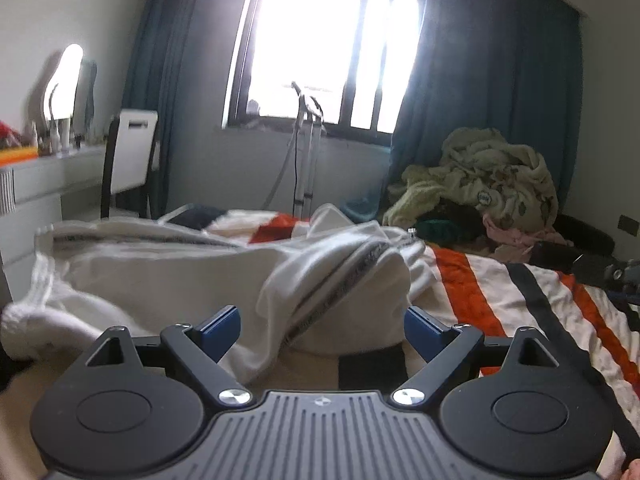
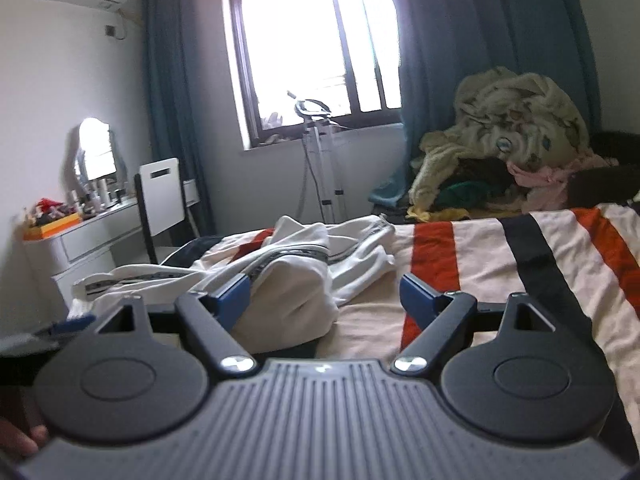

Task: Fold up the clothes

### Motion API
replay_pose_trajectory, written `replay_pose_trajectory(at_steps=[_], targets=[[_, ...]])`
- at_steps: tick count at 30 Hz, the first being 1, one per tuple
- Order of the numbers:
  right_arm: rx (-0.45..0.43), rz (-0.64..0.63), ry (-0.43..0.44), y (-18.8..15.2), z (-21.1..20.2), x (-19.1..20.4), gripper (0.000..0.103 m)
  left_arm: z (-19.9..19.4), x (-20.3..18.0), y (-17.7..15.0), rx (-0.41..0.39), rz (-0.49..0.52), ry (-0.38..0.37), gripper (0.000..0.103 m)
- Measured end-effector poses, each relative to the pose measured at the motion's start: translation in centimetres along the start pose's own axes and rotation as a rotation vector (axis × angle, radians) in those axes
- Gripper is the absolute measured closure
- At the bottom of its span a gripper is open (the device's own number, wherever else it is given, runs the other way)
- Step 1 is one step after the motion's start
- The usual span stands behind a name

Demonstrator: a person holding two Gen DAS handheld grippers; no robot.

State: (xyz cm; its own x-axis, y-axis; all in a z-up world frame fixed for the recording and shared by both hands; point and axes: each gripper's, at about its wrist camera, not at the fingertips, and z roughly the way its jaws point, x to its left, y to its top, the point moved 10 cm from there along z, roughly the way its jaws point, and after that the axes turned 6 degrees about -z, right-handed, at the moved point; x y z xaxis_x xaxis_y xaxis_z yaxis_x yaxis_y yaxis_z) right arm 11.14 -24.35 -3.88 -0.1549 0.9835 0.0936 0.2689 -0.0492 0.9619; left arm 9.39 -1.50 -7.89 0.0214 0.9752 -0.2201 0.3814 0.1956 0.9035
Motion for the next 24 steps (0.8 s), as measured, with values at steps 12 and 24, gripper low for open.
replay_pose_trajectory(at_steps=[12,24], targets=[[0.039,0.113,-0.139,-1.5,0.7,-4.6,0.019,11.5,-1.5,2.1,0.098,0.007,-0.025,0.017],[0.153,0.287,-0.265,-4.8,10.6,-12.2,0.020,33.2,-7.8,7.5,0.192,0.078,-0.015,0.023]])
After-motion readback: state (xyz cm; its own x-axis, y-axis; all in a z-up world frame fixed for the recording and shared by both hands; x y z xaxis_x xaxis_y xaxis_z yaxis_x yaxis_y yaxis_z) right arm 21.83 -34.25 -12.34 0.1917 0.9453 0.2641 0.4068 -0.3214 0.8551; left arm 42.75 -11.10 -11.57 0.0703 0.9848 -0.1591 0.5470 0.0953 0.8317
